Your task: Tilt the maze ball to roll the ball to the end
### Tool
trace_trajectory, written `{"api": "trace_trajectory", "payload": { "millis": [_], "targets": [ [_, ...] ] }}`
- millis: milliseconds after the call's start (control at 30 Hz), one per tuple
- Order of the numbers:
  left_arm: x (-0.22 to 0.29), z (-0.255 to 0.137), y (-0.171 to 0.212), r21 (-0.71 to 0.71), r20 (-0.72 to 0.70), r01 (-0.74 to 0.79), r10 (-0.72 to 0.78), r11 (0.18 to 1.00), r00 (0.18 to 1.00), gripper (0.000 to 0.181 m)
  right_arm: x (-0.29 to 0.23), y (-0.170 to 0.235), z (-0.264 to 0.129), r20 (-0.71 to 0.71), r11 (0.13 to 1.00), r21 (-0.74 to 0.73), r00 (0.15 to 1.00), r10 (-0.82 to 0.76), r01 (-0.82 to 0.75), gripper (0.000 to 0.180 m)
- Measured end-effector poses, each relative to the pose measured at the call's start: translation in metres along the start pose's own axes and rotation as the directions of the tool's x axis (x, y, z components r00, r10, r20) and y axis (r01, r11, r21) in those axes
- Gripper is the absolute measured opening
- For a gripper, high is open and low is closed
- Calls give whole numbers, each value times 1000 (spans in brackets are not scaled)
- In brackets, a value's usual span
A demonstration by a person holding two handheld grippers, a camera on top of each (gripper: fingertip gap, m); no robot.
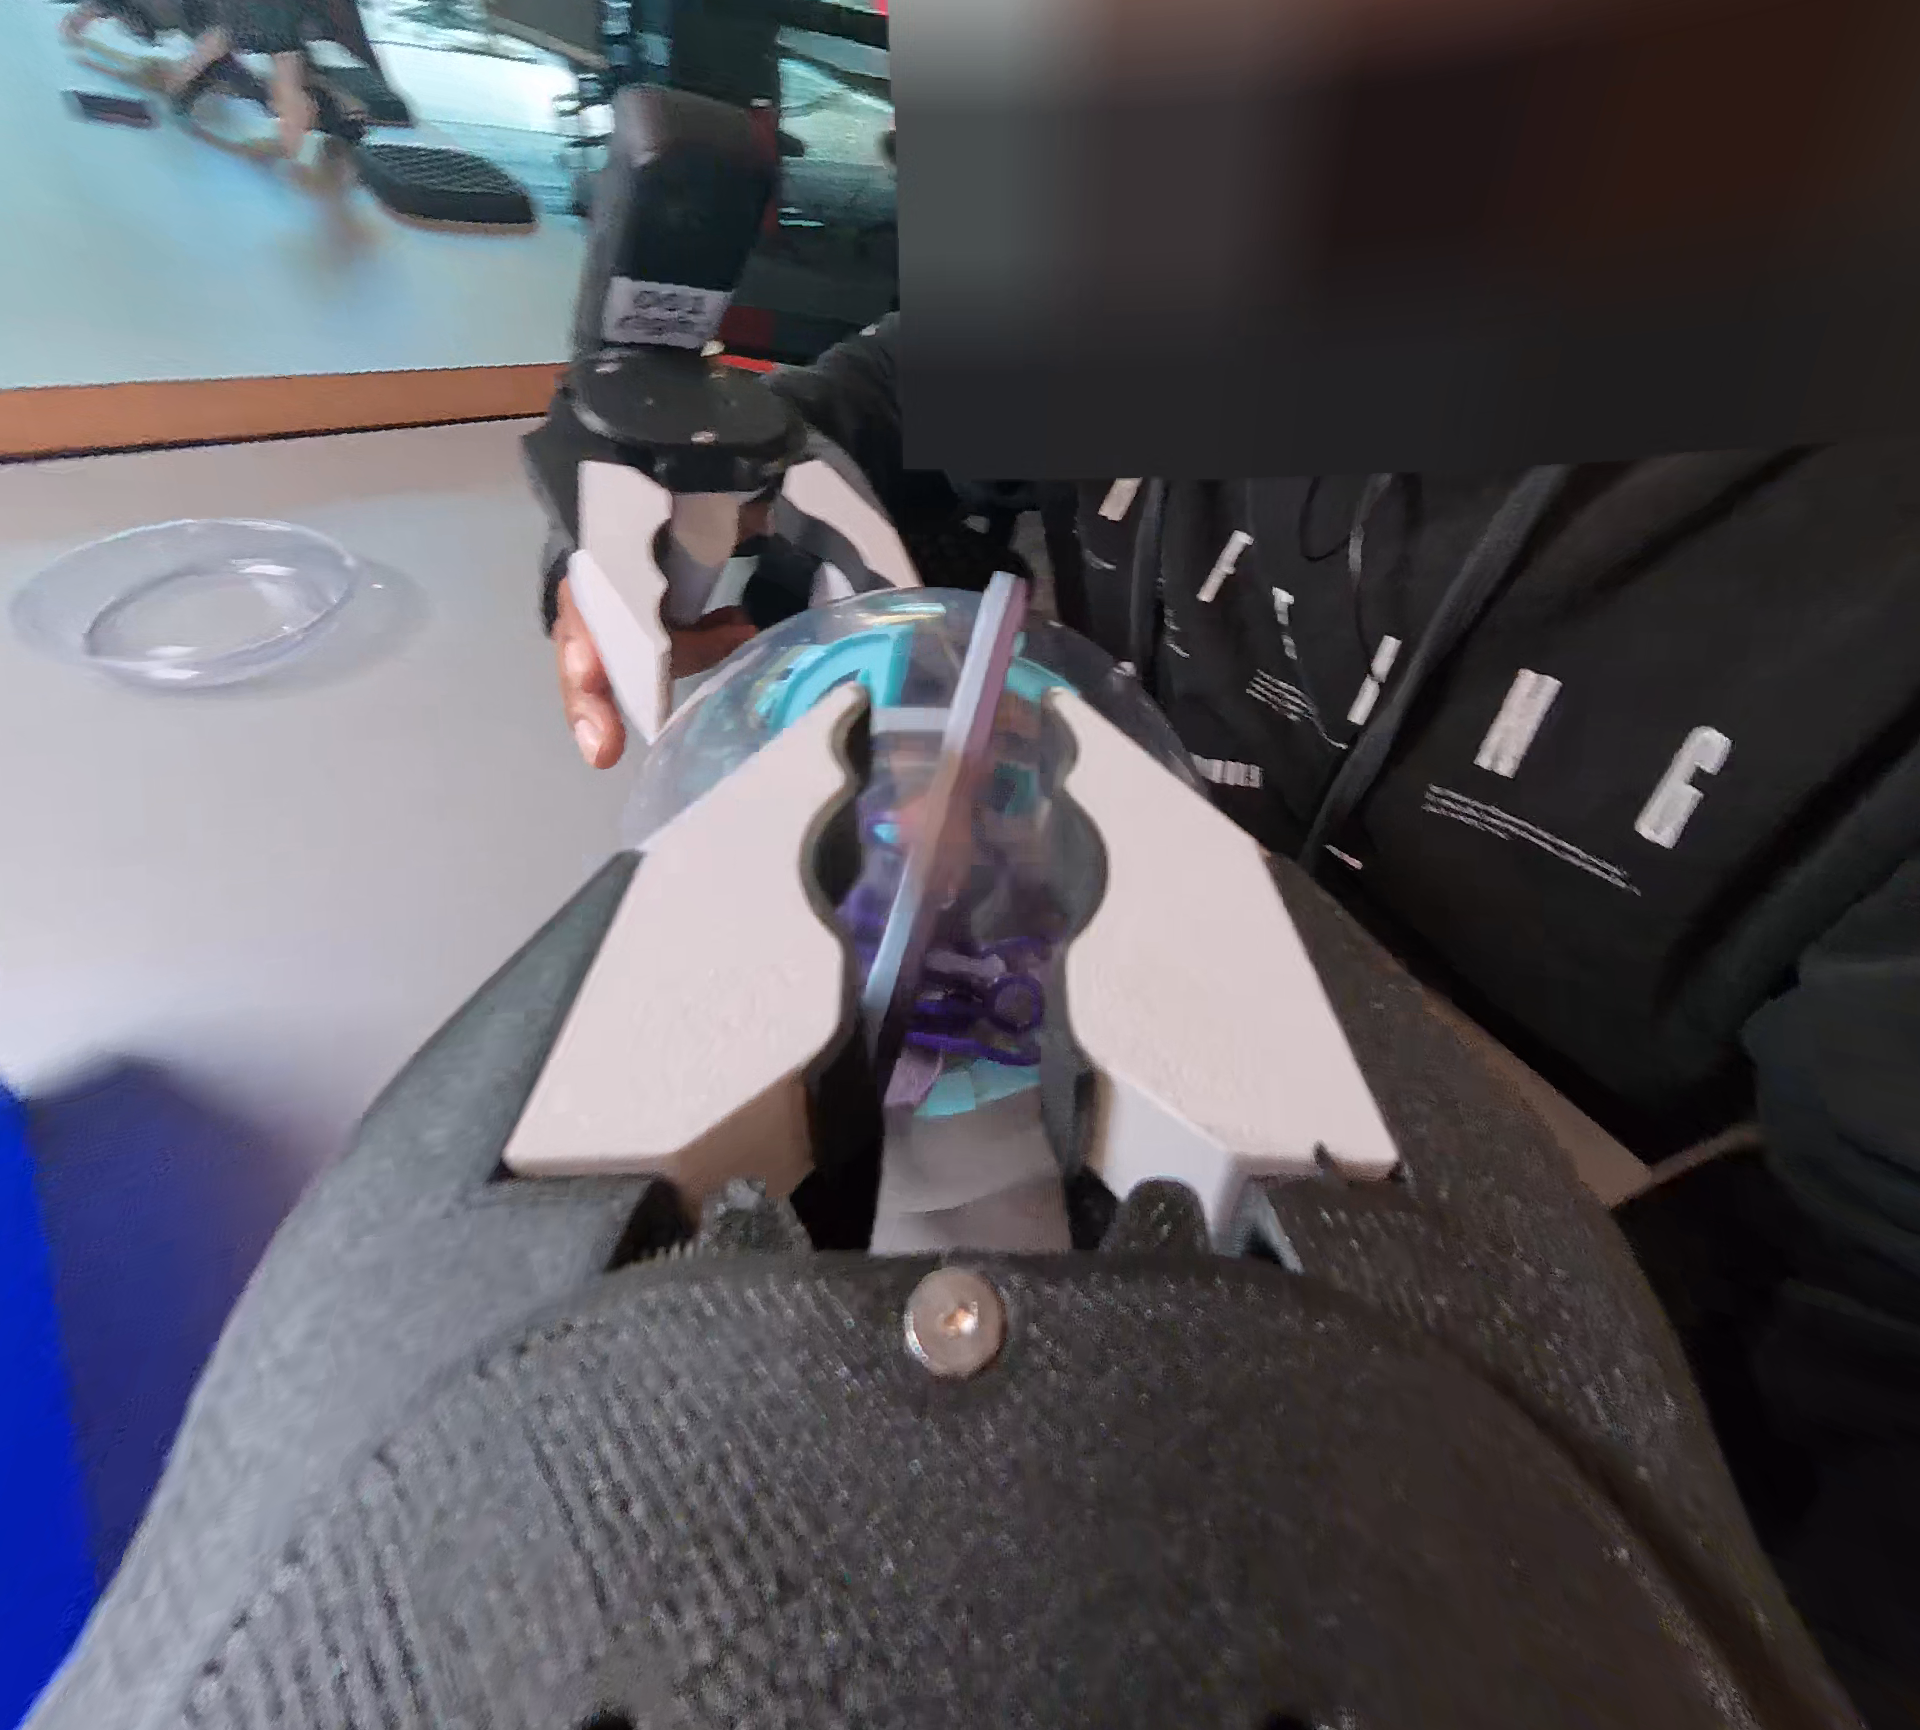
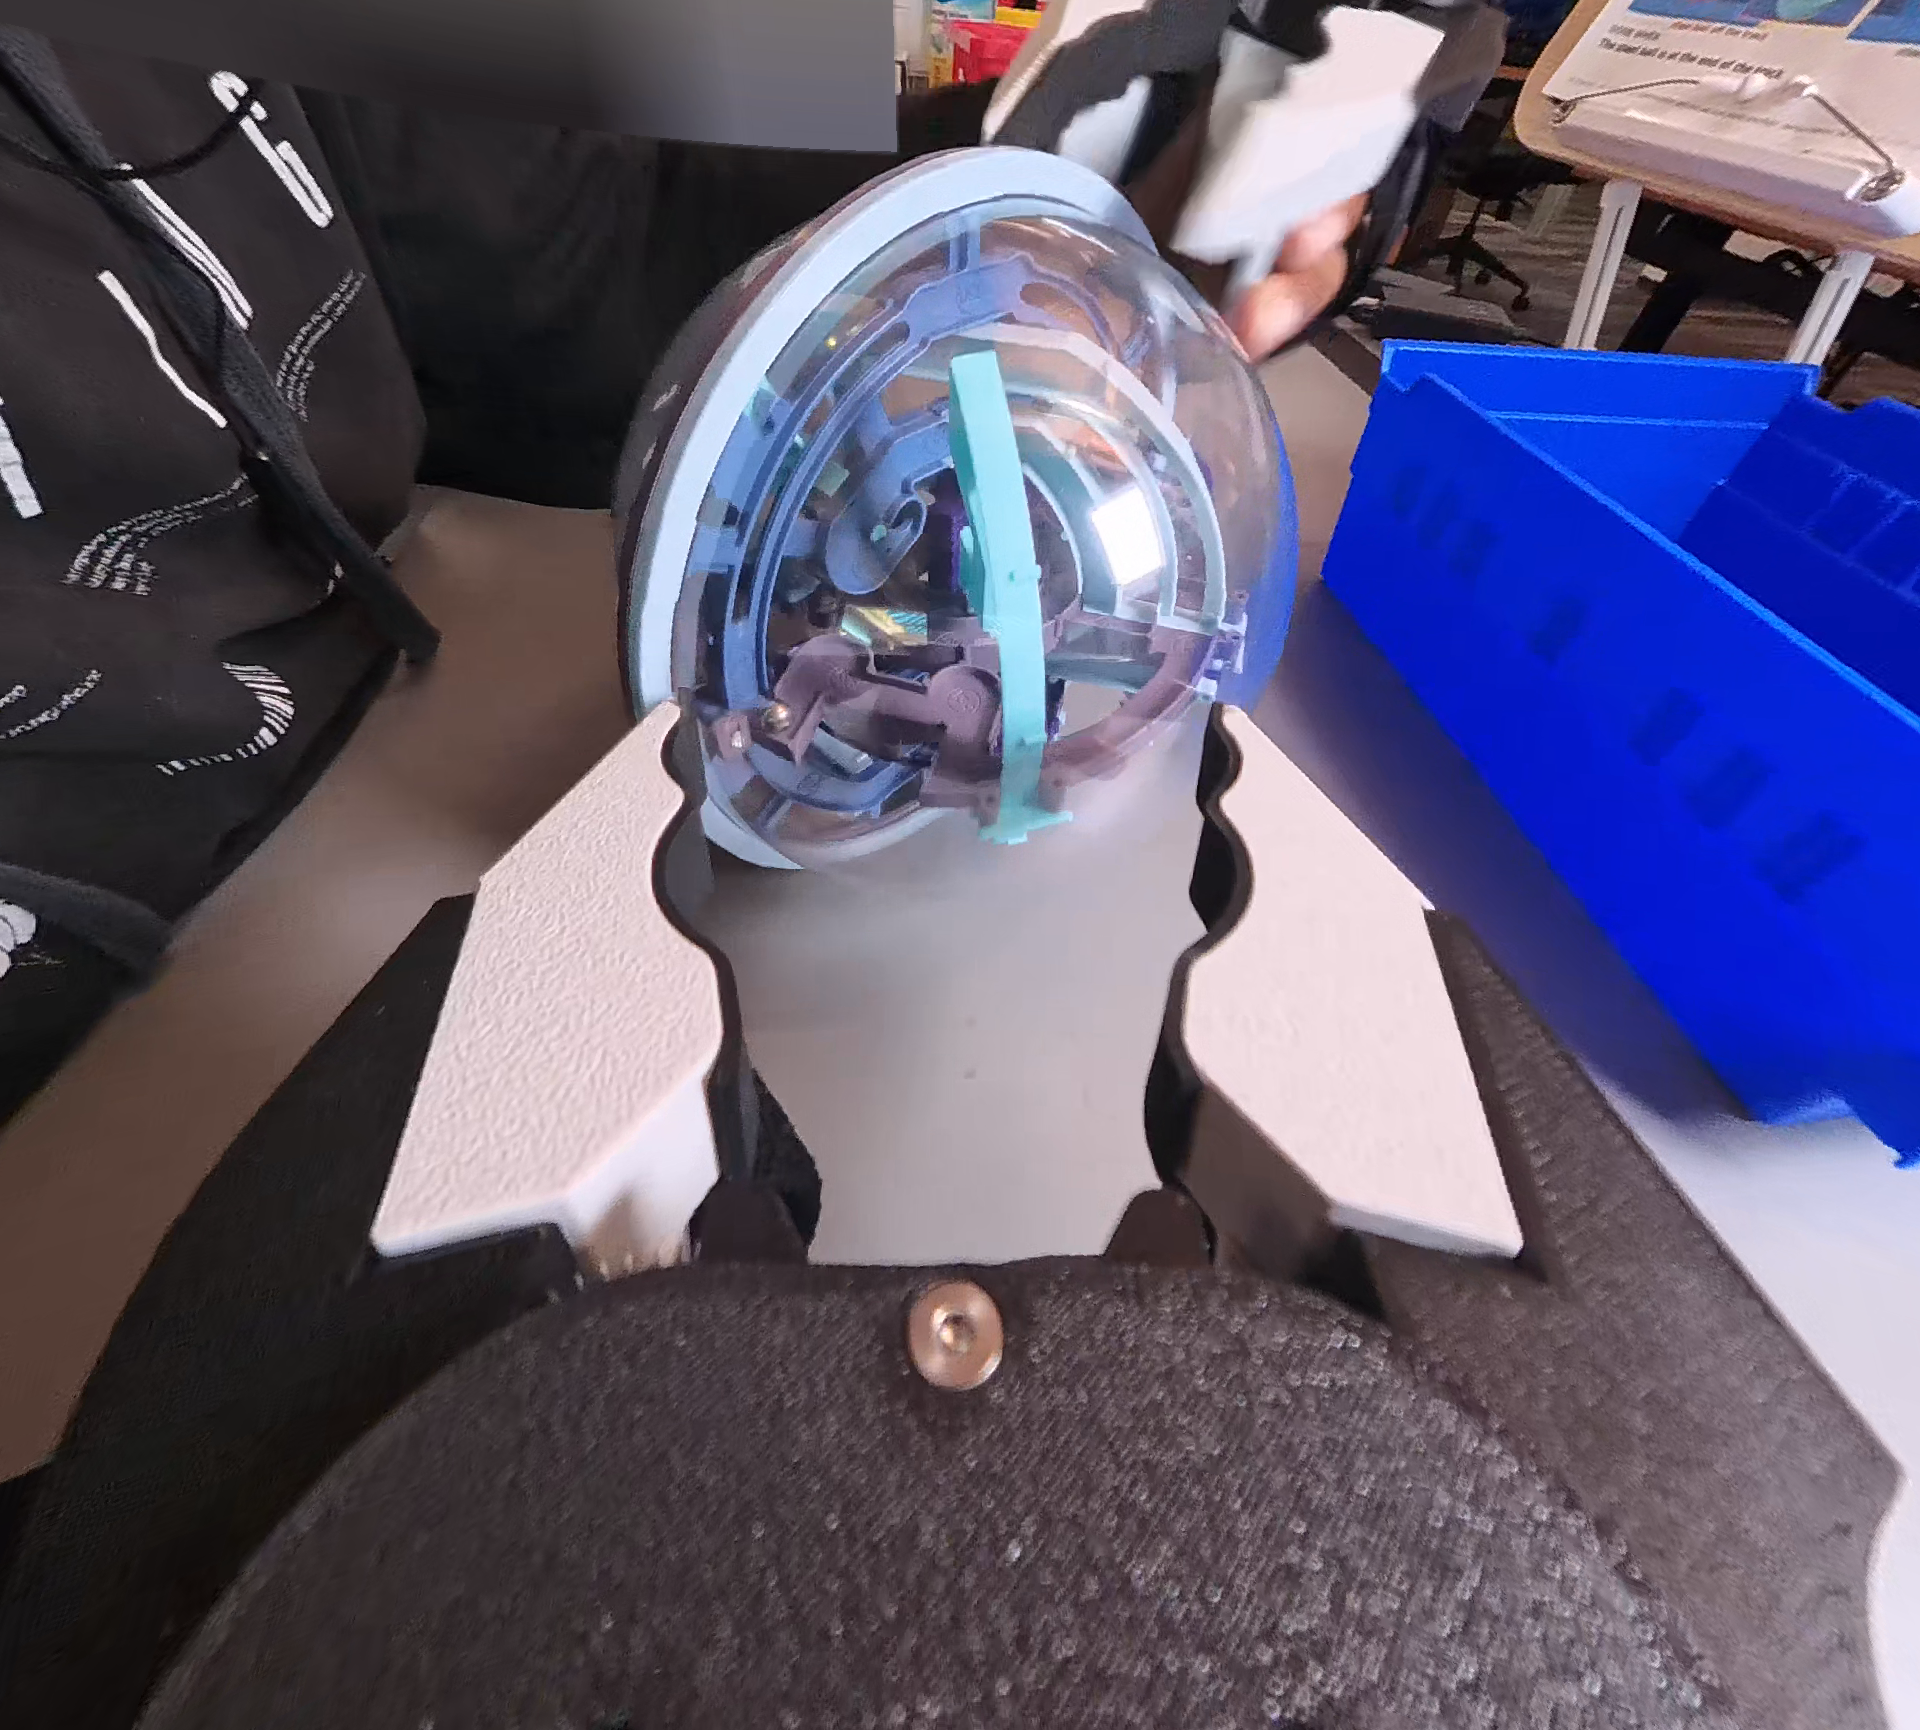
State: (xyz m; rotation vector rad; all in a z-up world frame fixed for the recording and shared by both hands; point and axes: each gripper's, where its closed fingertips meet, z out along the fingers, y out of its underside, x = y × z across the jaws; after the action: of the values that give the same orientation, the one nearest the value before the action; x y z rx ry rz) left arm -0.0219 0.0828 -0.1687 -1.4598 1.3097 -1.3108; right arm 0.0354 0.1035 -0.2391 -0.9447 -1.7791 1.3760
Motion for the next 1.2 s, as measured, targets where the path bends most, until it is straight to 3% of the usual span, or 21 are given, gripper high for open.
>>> {"api": "trace_trajectory", "payload": {
  "millis": [100, 233, 367, 500, 900, 1200],
  "targets": [
    [-24, -11, 4, -11, 303, 72, -66, 997, 951, 85, 1, 0, 1, -13, 1000, -2, 1000, 8, -8, 93],
    [-15, -31, 30, -42, 589, 201, -138, 979, 796, 127, 1, -2, 3, -23, 1000, 1, 1000, 11, -11, 92],
    [3, -11, 58, 43, 651, 367, -305, 929, 695, 133, 0, -4, 6, -27, 1000, 5, 1000, 15, -15, 91],
    [1, 1, 68, 61, 690, 347, -291, 936, 663, 145, -1, -6, 8, -39, 1000, 3, 999, 20, -19, 91],
    [-1, -10, 71, 4, 490, 326, -286, 945, 824, 145, -1, -9, 8, -80, 1000, 18, 997, -6, 8, 69],
    [-13, -9, 60, 29, 443, 363, -337, 932, 831, 143, 4, 9, 12, -85, 999, -47, 996, 6, -10, 88]
  ]
}}
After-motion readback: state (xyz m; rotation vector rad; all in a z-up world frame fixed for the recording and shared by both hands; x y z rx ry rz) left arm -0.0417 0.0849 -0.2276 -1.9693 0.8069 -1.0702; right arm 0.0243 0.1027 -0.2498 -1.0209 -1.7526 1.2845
